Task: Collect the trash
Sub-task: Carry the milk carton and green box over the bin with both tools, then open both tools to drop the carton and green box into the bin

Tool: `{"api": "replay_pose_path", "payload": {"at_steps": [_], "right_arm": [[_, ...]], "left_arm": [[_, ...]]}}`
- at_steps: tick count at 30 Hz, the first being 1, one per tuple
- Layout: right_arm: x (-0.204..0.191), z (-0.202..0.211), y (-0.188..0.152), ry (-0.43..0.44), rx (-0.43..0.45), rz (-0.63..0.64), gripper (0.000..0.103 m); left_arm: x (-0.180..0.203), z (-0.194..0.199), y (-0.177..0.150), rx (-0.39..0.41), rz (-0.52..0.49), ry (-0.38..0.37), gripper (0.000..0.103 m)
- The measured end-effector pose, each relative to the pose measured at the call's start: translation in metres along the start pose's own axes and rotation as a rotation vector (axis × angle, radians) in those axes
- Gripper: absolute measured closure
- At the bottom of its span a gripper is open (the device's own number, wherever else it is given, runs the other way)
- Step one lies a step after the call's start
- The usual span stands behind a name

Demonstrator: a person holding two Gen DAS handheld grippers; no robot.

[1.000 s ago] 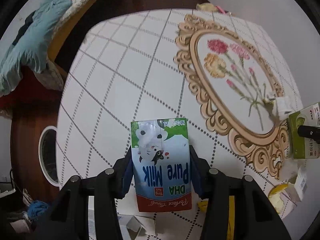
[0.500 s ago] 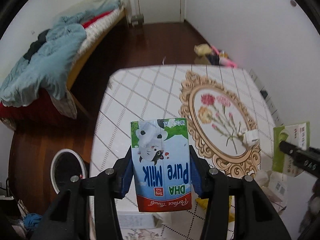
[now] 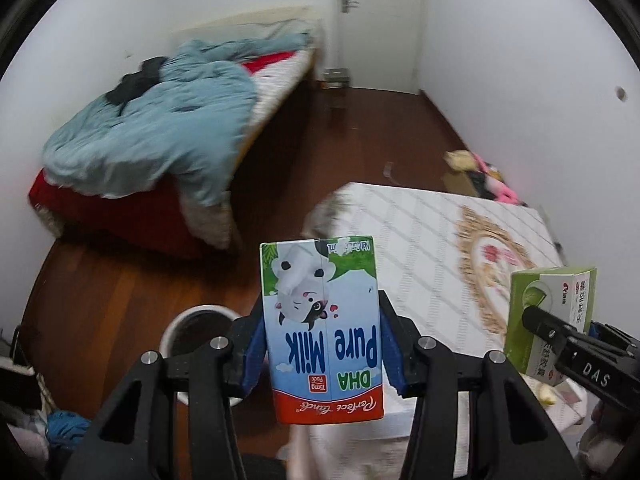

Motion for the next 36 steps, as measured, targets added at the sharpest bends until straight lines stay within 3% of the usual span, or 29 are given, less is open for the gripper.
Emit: {"api": "replay_pose_path", "payload": {"at_steps": [6, 13, 21, 24, 28, 30, 32, 35, 36], "right_arm": [[-0.132, -0.040, -0.043, 0.116, -0.097, 0.131, 0.041], [-0.251, -0.127, -0.104, 0.156, -0.266, 0.239, 0.041], [-0.294, -0.252, -0.162, 0.087, -0.498, 0.246, 0.041], [-0.295, -0.293, -0.176, 0.055, -0.568, 0.218, 0.041], [-0.300, -0.334, -0.189, 0.031, -0.631, 0.201, 0.041], [-0.306, -0.350, -0.195, 0.024, -0.657, 0.200, 0.040], [-0.313, -0.365, -0.199, 0.037, -0.690, 0.189, 0.038], [-0.321, -0.372, -0.204, 0.056, -0.723, 0.173, 0.035], [-0.321, -0.374, -0.202, 0.057, -0.726, 0.179, 0.021]], "left_arm": [[-0.105, -0.013, -0.024, -0.031, 0.113, 0.073, 0.058], [-0.198, -0.069, -0.068, -0.149, 0.231, 0.092, 0.058], [-0.250, -0.188, -0.133, -0.392, 0.332, -0.066, 0.056], [-0.256, -0.215, -0.160, -0.452, 0.403, -0.118, 0.055], [-0.257, -0.238, -0.193, -0.519, 0.470, -0.129, 0.055], [-0.258, -0.243, -0.210, -0.553, 0.498, -0.123, 0.046], [-0.260, -0.244, -0.219, -0.562, 0.528, -0.117, 0.012], [-0.268, -0.239, -0.231, -0.569, 0.551, -0.065, 0.007], [-0.272, -0.237, -0.234, -0.569, 0.554, -0.049, 0.007]]}}
Point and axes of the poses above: each gripper's, at about its wrist camera, not at the fingertips, and z roughly against the way its jaws point, x to its right, y to its top, the point moved 8 cm from there along -z, roughly the way its jaws point, and after that the axes turned 12 degrees about -z, right-handed, at the moved point
